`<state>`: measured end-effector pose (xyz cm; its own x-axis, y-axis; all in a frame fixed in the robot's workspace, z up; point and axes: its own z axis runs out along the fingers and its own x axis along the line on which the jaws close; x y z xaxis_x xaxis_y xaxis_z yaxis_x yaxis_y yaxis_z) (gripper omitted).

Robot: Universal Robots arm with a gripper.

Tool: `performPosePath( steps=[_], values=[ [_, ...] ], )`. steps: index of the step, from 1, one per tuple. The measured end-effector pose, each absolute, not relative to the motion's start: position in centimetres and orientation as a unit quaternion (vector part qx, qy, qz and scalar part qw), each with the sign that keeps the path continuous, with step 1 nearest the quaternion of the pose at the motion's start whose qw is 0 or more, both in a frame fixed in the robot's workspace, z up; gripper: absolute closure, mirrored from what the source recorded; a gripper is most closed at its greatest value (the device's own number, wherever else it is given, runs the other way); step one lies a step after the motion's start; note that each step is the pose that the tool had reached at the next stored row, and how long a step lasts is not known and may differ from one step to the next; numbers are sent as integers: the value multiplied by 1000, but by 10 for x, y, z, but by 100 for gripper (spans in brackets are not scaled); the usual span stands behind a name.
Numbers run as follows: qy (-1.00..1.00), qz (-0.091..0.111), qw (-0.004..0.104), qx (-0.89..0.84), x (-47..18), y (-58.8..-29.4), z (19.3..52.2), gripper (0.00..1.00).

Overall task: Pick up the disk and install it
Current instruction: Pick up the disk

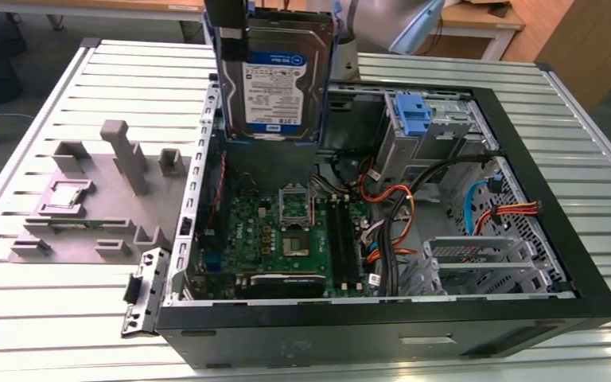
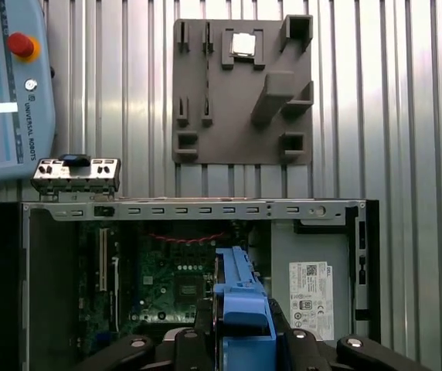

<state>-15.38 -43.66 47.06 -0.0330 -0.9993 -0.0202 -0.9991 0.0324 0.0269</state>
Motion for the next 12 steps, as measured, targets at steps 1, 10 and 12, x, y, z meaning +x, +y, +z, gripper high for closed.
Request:
performPosePath(
  steps=[1, 10, 12],
  values=[
    [-718, -17, 2, 695, -154, -438, 470, 63],
    [-719, -15, 4, 695, -140, -444, 468, 63],
    [-719, -14, 4, 695, -135, -444, 467, 63]
  ],
)
